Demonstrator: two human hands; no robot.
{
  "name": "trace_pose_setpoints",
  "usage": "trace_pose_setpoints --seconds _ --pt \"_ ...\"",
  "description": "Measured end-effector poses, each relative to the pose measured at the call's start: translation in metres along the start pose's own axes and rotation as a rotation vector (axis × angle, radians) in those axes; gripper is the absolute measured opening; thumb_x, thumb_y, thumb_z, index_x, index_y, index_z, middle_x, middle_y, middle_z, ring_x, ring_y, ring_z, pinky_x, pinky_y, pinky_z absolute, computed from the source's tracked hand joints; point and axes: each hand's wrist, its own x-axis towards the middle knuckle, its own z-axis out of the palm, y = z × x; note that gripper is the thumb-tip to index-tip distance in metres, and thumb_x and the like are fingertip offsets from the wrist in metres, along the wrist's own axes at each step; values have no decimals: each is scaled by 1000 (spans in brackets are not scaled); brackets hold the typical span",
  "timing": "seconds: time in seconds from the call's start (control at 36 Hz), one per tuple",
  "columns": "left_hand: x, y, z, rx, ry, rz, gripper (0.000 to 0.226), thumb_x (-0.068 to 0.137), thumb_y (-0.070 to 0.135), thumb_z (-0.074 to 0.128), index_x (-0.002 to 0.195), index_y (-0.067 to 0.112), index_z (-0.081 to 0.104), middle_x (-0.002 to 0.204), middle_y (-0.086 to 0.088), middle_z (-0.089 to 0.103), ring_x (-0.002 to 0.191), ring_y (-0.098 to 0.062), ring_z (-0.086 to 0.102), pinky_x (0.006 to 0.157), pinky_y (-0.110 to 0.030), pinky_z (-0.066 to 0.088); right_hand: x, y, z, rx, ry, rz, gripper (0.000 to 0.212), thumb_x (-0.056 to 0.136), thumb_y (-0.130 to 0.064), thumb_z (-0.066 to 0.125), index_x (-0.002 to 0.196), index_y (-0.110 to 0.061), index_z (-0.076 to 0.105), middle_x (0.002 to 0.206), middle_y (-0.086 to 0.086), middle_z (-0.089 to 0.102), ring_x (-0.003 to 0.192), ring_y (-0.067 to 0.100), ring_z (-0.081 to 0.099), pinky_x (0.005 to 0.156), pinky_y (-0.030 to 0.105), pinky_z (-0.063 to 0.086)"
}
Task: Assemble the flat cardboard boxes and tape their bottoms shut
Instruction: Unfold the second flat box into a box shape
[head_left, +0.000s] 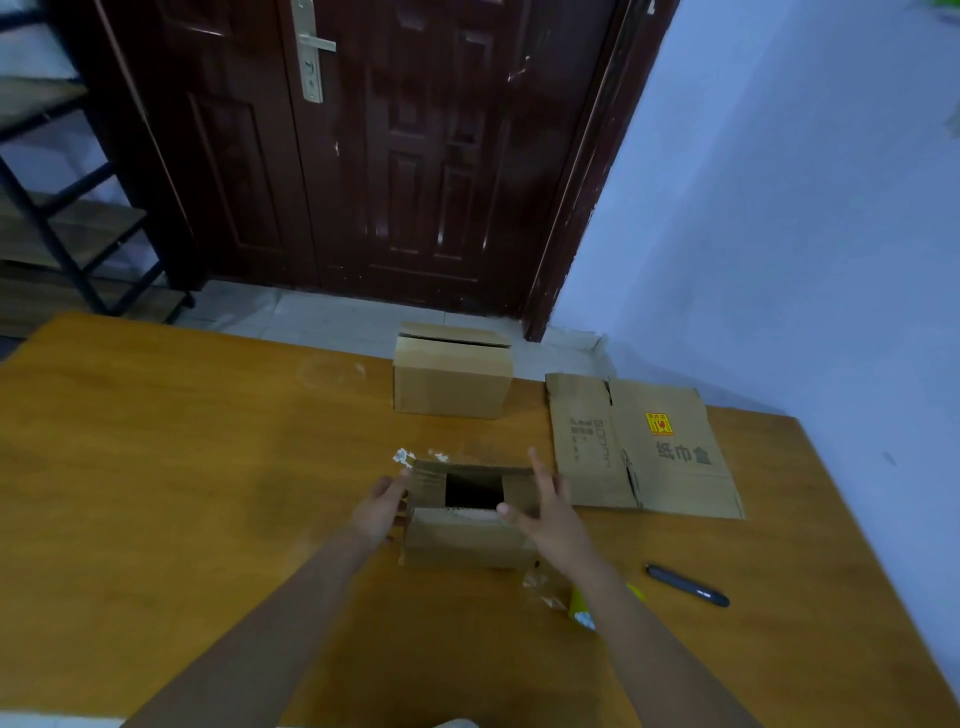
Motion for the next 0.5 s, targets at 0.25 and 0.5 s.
trace_pose_setpoints --seconds 0.25,0.5 --pt "-5 8 8 556 5 473 44 99 45 36 141 33 36 150 1 26 131 -20 35 102 -35 35 3 0 16 -353 163 -13 44 98 -45 40 139 -29 40 137 4 28 103 22 58 83 34 52" --pt "-5 9 23 1148 -28 514 38 95 46 45 132 40 45 154 15 17 143 -25 3 113 -46 16 0 18 15 -71 118 6 42 98 -41 45 139 -33 43 142 4 34 116 21 51 94 34 47"
